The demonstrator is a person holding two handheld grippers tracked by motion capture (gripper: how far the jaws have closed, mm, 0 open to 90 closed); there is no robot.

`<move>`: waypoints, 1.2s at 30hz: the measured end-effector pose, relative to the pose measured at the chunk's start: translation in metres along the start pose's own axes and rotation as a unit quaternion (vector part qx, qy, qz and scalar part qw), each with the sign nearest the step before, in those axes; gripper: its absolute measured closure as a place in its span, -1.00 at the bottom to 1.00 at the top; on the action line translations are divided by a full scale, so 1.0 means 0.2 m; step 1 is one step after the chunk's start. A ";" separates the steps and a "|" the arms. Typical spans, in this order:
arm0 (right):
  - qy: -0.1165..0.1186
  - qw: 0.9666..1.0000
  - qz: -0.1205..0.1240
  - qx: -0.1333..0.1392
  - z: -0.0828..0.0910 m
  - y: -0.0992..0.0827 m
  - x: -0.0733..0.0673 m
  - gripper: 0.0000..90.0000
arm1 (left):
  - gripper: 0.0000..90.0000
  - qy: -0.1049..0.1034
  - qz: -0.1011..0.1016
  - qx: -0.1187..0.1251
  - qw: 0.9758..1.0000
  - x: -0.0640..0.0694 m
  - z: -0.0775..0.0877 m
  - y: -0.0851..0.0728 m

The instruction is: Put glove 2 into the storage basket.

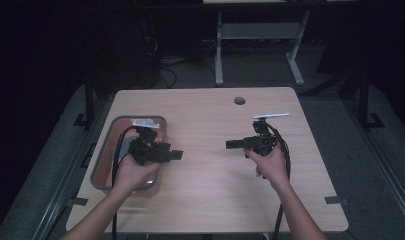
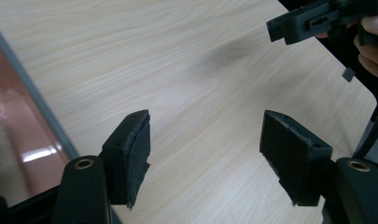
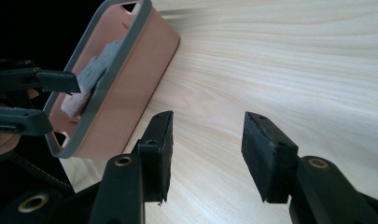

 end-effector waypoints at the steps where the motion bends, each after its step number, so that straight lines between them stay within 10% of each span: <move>1: -0.001 1.000 -0.001 -0.001 0.01 -0.01 0.01 0.17 | -0.28 -0.001 -0.002 -0.002 1.000 0.01 -0.01 0.00; 36: -0.011 0.999 -0.037 -0.001 0.15 -0.24 0.23 0.06 | -0.34 -0.044 -0.025 -0.004 0.999 0.20 -0.23 -0.12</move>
Point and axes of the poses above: each handheld gripper's, and its own axes: z roughly backward along the jaws, y roughly out of its top, x roughly to its right, the point moved 6 cm from there along -z, roughly forward along the jaws, and after that the axes turned 5 degrees about z, right-handed, at the moved point
